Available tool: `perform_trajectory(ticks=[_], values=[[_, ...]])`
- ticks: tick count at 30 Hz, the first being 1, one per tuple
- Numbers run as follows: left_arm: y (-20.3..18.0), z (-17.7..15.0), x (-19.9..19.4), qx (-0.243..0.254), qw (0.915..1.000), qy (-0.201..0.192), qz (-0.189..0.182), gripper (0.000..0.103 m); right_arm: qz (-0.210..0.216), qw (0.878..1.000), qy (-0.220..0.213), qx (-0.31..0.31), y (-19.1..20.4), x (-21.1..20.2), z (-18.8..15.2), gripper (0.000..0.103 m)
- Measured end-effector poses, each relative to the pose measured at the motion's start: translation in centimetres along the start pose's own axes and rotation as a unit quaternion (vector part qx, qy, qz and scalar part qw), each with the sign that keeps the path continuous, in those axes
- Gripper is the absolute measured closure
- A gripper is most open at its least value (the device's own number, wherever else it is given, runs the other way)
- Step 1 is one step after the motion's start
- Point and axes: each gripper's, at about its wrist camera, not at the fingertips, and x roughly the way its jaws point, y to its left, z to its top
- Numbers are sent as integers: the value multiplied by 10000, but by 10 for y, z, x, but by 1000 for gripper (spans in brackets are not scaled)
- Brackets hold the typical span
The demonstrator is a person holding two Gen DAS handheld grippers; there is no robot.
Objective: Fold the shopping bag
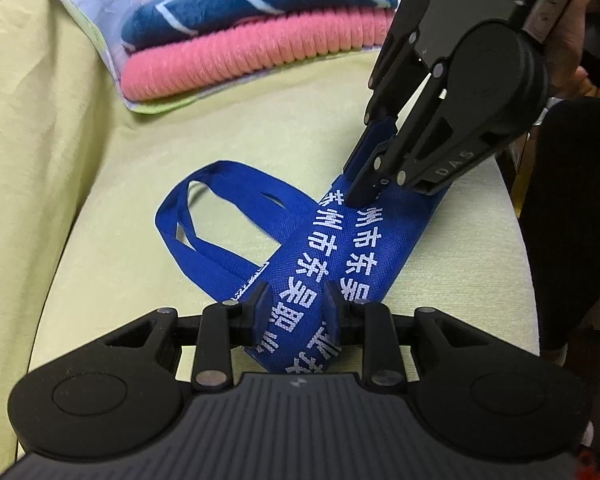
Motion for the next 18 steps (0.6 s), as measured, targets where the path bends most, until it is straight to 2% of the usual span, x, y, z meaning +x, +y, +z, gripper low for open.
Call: perform_trajectory(ticks=[3,8,10,13,16,18], values=[[-9,-2,-4,251,9996,-34,108,71,-11,9999,-84,68,0,-2,-3,86],[-30,-5,-8,1169,9922,53,435,70,38,9994,-252,224,-4,-3,-8,86],[-40,-4,-6,1639,9845,106,623,68,85,9991,-321,265,-6,-4,-10,86],[-59,-4,-5,2415,9665,211,845,66,166,9987,-383,281,-9,-4,-11,86],[-69,-6,-2,2912,9515,310,941,64,260,9984,-402,314,-13,-4,-11,86],[-73,-7,0,3169,9429,476,907,54,302,9982,-419,308,-15,-5,-11,86]])
